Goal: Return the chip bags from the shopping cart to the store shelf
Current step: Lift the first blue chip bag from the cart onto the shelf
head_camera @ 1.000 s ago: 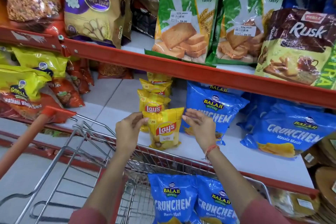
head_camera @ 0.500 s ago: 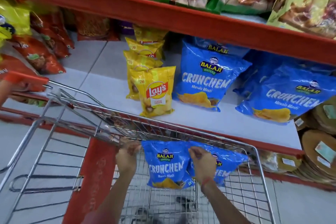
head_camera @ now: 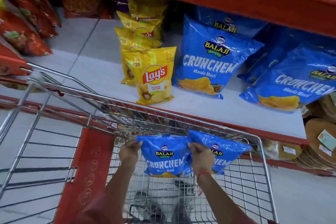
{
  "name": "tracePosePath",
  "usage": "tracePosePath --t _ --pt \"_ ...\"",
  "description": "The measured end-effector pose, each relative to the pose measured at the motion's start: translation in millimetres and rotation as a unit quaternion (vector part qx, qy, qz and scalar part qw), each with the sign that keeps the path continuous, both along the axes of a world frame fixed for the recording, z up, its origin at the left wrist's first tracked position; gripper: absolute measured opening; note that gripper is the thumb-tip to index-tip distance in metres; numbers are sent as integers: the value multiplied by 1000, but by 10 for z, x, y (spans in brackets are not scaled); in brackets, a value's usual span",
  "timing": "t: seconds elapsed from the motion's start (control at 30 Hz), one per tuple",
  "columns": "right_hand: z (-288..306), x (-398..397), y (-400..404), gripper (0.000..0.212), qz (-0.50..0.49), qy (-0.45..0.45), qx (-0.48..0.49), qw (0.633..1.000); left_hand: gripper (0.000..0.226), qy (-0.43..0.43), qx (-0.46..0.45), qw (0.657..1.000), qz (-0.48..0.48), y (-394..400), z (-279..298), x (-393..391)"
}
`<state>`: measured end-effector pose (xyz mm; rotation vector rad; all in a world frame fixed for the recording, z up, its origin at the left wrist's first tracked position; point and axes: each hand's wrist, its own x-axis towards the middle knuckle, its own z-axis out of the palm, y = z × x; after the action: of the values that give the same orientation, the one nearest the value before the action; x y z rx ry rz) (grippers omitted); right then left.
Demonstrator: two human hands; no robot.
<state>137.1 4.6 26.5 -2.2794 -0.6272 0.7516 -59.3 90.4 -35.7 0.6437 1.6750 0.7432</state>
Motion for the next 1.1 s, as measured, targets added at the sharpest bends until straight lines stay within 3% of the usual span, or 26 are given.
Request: tracePosePath --t 0.13,0.2,0.3,0.5,0.6,0.87,1.1 --pt "88 27 -240 10 6 13 8 1000 47 -45 53 998 5 -269 71 -189" --pt "146 35 -361 11 13 9 26 1000 25 -40 102 994 -15 -383 160 -240" --pt "321 61 -511 11 24 16 52 998 31 -41 145 989 -7 -572 366 -238" --pt "985 224 -679 12 70 -30 150 986 17 7 225 974 -23 -756 1039 -196" --pt "1319 356 -673 11 46 -15 194 980 13 29 265 963 -30 -784 1427 -118" --pt "2214 763 -426 7 36 33 330 943 13 -41 356 934 -4 -376 2384 413" --pt "2641 1260 -65 4 -3 12 413 911 11 -23 428 901 -60 203 2906 886"
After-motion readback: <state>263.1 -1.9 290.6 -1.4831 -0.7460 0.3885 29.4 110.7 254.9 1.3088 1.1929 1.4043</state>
